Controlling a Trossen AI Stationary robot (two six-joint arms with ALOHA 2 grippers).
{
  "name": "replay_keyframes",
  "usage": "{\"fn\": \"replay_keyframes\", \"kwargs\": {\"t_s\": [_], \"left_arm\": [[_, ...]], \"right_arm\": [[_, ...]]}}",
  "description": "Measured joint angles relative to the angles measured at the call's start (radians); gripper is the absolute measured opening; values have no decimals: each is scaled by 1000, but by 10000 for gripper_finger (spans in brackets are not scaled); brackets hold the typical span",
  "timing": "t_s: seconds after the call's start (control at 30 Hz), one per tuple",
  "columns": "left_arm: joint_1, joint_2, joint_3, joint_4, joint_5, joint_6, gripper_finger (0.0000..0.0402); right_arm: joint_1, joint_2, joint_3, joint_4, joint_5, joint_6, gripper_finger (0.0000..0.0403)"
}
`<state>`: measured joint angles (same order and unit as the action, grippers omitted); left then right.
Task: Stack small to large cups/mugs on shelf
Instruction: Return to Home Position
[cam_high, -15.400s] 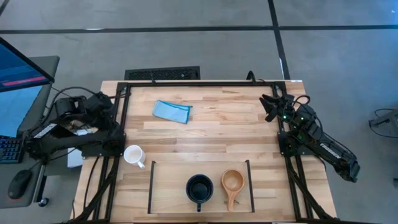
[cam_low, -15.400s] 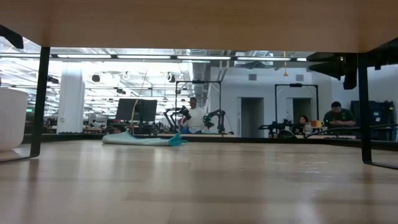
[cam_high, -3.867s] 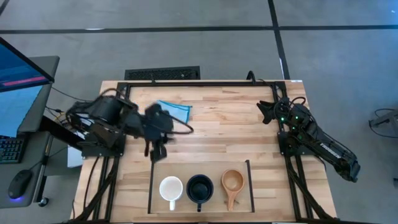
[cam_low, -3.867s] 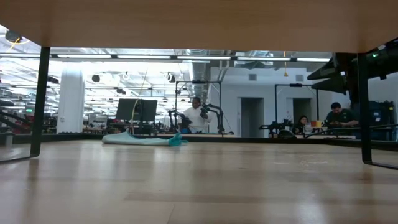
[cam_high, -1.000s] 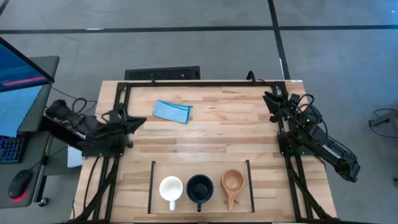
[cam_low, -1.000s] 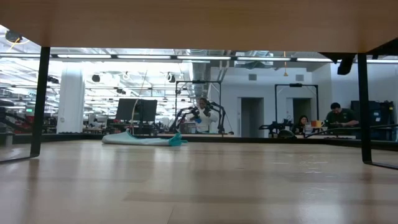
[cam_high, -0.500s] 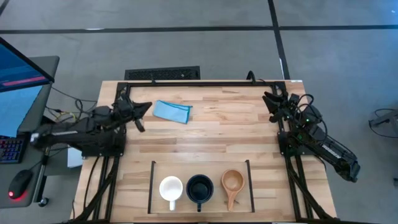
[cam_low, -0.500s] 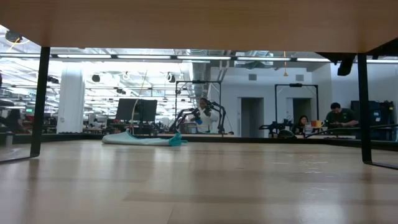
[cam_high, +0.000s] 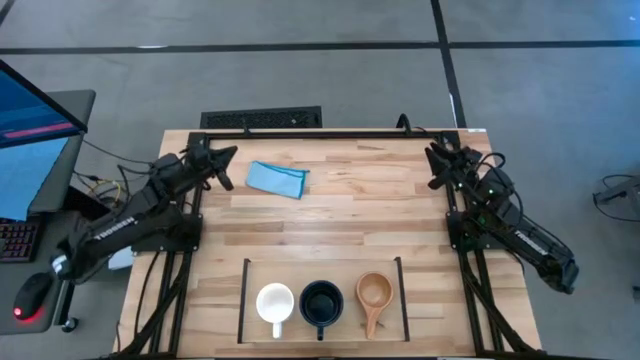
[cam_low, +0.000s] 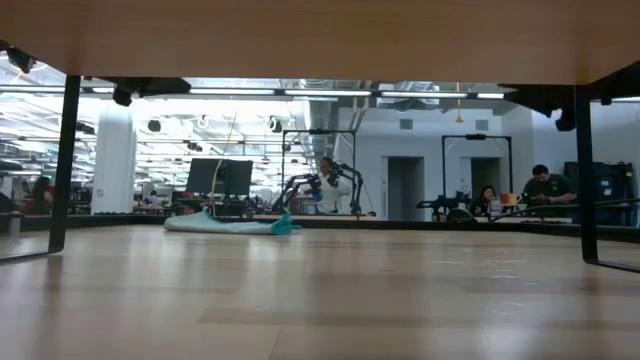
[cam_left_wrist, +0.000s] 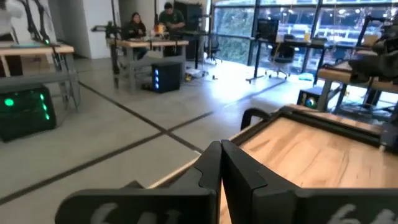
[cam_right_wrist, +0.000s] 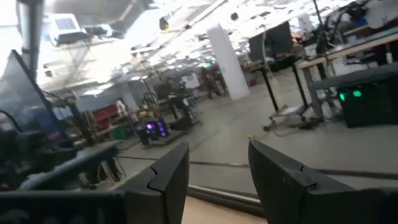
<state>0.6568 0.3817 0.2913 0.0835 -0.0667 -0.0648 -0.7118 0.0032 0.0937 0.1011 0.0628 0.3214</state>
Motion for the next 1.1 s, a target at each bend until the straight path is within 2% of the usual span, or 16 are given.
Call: {"fn": "replay_keyframes", "kwargs": {"t_s": [0.1,0.27,0.4,0.67,0.83,1.0,1.1], "left_arm": [[67,0,0,-6,62,-2,0],[155,-20,0,-22,62,-5,0],[200,-83,0,-48,74,-8,0],[219,-253,0,-246,89,-12,0],[219,-343,-1,-296,66,-10,0],[217,-377,-95,-226,60,-59,0],[213,-376,-174,-107,71,-84,0]], "right_arm": [[-23,0,0,-33,-6,-1,186],[-58,0,0,-42,-21,-9,186],[-75,0,0,-42,-50,-16,186],[-83,0,0,-9,-66,-22,186],[-82,0,0,0,-106,-29,186],[-81,0,0,0,-159,-20,186],[-77,0,0,-3,-191,-16,186]]}}
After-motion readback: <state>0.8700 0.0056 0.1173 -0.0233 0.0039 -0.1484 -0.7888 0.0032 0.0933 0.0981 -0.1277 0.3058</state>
